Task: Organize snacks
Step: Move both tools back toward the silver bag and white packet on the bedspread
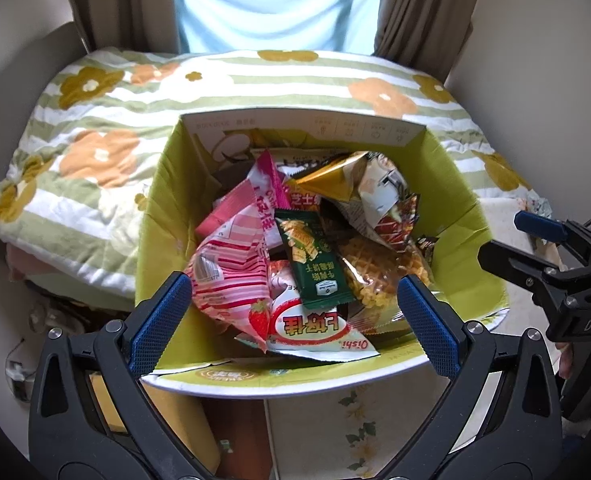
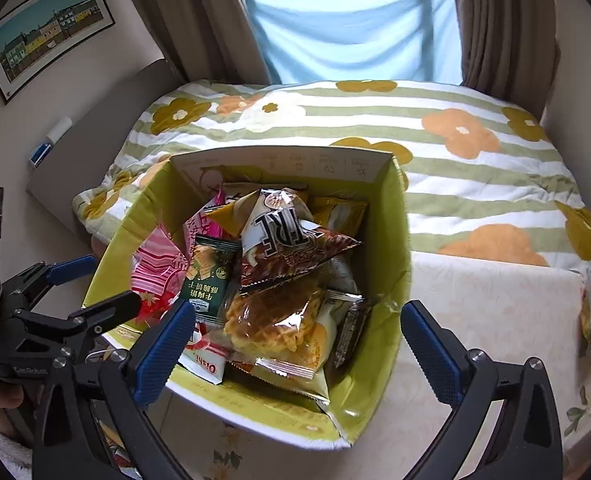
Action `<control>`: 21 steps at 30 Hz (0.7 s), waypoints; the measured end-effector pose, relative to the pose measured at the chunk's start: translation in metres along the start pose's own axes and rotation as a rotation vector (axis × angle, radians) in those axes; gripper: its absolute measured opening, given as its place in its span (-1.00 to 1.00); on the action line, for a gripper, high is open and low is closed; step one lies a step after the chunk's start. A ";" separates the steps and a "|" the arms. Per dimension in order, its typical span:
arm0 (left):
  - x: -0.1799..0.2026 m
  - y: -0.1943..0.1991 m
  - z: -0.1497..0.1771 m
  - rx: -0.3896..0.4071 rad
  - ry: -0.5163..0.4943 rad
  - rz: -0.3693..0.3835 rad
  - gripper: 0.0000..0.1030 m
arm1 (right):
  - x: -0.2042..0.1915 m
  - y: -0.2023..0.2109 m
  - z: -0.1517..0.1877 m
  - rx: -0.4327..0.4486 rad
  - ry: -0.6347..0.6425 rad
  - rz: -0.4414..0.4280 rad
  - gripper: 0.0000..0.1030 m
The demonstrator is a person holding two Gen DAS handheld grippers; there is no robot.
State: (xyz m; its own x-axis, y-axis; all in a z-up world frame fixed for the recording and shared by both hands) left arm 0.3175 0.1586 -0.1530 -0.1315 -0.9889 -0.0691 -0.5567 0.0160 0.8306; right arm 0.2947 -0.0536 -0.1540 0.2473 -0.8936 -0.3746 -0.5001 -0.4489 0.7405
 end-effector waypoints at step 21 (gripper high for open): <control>0.118 0.034 -0.029 0.126 -0.233 0.253 0.98 | 0.060 0.130 0.052 0.254 -0.246 0.345 0.99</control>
State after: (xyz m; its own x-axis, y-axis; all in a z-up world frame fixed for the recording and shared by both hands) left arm 0.3071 0.0381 -0.1173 -0.4533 -0.8913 -0.0066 -0.5775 0.2881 0.7638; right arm 0.2010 -0.1656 -0.1091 -0.1560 -0.9487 -0.2749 -0.7124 -0.0847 0.6967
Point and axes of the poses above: each gripper's, at about its wrist camera, not at the fingertips, and y roughly against the way its jaws point, x to its right, z to its underside, the point moved 1 cm from there along -y, roughly the way its jaws point, and after that the axes turned 12 degrees about -z, right-handed, at the moved point
